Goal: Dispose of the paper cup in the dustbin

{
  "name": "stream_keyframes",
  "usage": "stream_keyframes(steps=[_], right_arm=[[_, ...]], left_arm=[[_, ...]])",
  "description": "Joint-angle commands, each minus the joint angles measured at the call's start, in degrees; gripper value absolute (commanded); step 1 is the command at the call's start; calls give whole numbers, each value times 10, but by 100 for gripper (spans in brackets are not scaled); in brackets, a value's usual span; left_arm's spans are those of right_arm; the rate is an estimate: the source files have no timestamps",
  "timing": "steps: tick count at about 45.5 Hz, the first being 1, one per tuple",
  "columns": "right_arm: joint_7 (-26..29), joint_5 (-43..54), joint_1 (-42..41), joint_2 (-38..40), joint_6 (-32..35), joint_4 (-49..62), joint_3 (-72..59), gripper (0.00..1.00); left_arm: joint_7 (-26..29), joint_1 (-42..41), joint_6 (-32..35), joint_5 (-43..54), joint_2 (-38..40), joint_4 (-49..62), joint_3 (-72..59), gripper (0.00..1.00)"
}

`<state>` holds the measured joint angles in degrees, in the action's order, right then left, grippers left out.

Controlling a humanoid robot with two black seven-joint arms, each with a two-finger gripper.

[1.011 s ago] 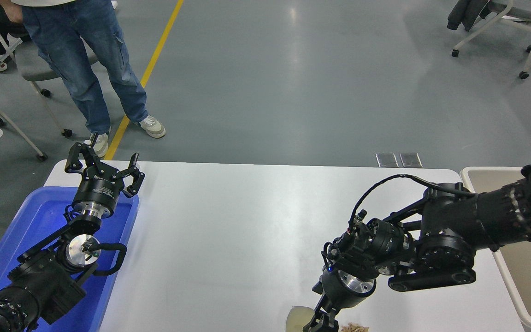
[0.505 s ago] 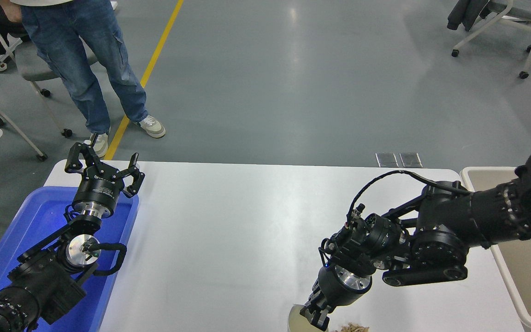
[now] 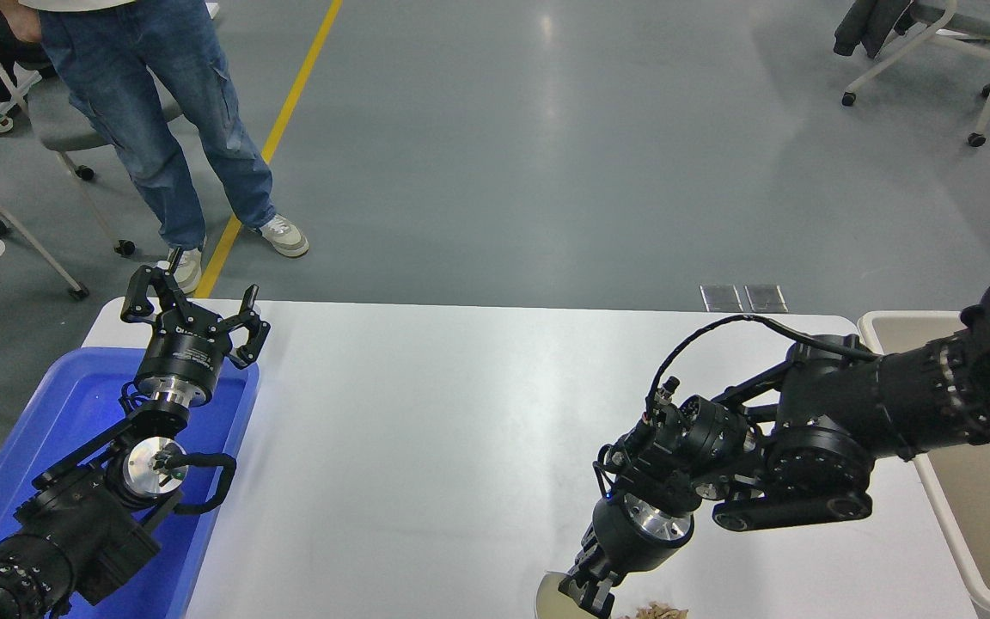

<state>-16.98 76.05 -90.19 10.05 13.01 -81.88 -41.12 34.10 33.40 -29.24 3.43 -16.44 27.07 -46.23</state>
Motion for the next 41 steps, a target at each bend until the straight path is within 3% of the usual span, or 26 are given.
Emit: stream_keyframes(steps=[1,23,41], right_arm=[[-1,-54,-93,52,23,-57,2,0],[-1,-189,-292,109,108,-113,27,0],[0,-194,-293,147,112,-85,44,0]], left_arm=[[0,0,0,0,0,0,0,100],[0,0,0,0,0,0,0,100],[0,0,1,1,0,0,0,100]])
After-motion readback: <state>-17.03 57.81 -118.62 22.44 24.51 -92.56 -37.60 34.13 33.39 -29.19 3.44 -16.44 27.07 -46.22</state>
